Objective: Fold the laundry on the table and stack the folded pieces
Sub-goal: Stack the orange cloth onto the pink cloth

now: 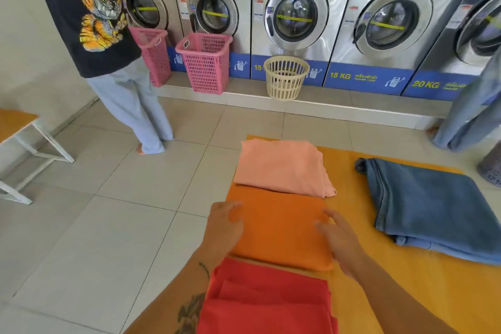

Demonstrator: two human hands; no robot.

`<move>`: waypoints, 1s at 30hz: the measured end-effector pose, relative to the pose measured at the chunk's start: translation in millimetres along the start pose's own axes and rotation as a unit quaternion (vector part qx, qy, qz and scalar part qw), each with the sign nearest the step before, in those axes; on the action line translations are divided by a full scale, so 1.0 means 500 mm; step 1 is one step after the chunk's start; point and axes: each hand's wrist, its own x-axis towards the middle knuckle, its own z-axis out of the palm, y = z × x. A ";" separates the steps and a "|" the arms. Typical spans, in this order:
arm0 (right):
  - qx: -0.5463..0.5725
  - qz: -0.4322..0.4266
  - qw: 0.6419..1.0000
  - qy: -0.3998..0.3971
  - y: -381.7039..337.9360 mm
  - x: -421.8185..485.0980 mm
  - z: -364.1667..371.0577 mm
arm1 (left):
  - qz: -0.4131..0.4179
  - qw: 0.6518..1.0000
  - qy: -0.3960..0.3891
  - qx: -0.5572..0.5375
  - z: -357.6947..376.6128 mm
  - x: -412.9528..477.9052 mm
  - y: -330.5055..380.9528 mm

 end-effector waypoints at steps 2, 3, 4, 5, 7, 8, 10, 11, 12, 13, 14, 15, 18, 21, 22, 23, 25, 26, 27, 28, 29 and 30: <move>0.013 -0.002 1.000 0.012 0.000 0.008 0.020 | -0.008 1.000 -0.017 0.004 0.005 0.019 -0.003; 0.015 -0.004 1.000 0.012 0.000 0.010 0.030 | -0.015 0.999 -0.028 -0.002 0.009 0.026 -0.001; 0.015 -0.005 1.000 0.010 0.000 0.010 0.040 | -0.023 0.999 -0.040 -0.016 0.013 0.031 0.002; 0.010 -0.009 1.000 0.007 0.000 0.009 0.050 | -0.032 0.997 -0.055 -0.036 0.016 0.033 0.008; -0.014 -0.026 1.000 0.008 0.001 0.008 0.070 | -0.046 0.992 -0.077 -0.087 0.021 0.039 0.013; -0.032 -0.039 0.999 0.012 0.001 0.005 0.077 | -0.054 0.989 -0.084 -0.108 0.021 0.039 0.015; -0.067 -0.064 0.996 0.016 -0.008 -0.003 0.082 | -0.062 0.984 -0.096 -0.140 0.013 0.037 0.019; -0.083 -0.077 0.993 0.014 -0.013 -0.004 0.078 | -0.057 0.982 -0.098 -0.154 0.007 0.036 0.020; -0.096 -0.091 0.991 0.005 -0.020 -0.003 0.072 | -0.047 0.980 -0.096 -0.168 -0.001 0.037 0.023; -0.105 -0.104 0.989 -0.003 -0.033 -0.004 0.063 | -0.033 0.978 -0.092 -0.182 -0.011 0.039 0.029; -0.109 -0.119 0.987 -0.006 -0.049 -0.003 0.053 | -0.020 0.977 -0.088 -0.196 -0.022 0.045 0.037; -0.108 -0.133 0.985 -0.005 -0.069 0.000 0.042 | -0.007 0.975 -0.081 -0.207 -0.033 0.054 0.048; -0.103 -0.170 0.980 0.018 -0.129 0.035 0.016 | 0.032 0.974 -0.060 -0.215 -0.060 0.102 0.097; -0.104 -0.200 0.973 0.055 -0.193 0.091 0.011 | 0.068 0.980 -0.030 -0.186 -0.065 0.172 0.158; -0.101 -0.204 0.972 0.065 -0.212 0.113 0.011 | 0.077 0.982 -0.022 -0.174 -0.061 0.199 0.176; -0.101 -0.205 0.971 0.075 -0.227 0.133 0.012 | 0.083 0.984 -0.018 -0.155 -0.057 0.222 0.193; -0.139 -0.188 0.968 0.087 -0.244 0.171 0.013 | 0.086 0.992 -0.025 -0.093 -0.043 0.263 0.205; -0.178 -0.171 0.966 0.076 -0.242 0.186 0.012 | 0.078 0.995 -0.039 -0.055 -0.037 0.276 0.201; -0.220 -0.150 0.962 0.057 -0.237 0.198 0.010 | 0.064 0.996 -0.060 -0.017 -0.032 0.281 0.192; -0.259 -0.130 0.956 0.040 -0.228 0.205 0.009 | 0.052 0.995 -0.080 0.011 -0.026 0.284 0.177; -0.288 -0.118 0.950 0.029 -0.217 0.209 0.008 | 0.043 0.994 -0.098 0.031 -0.021 0.286 0.159; -0.301 -0.112 0.947 0.025 -0.207 0.208 0.006 | 0.039 0.992 -0.108 0.048 -0.016 0.287 0.141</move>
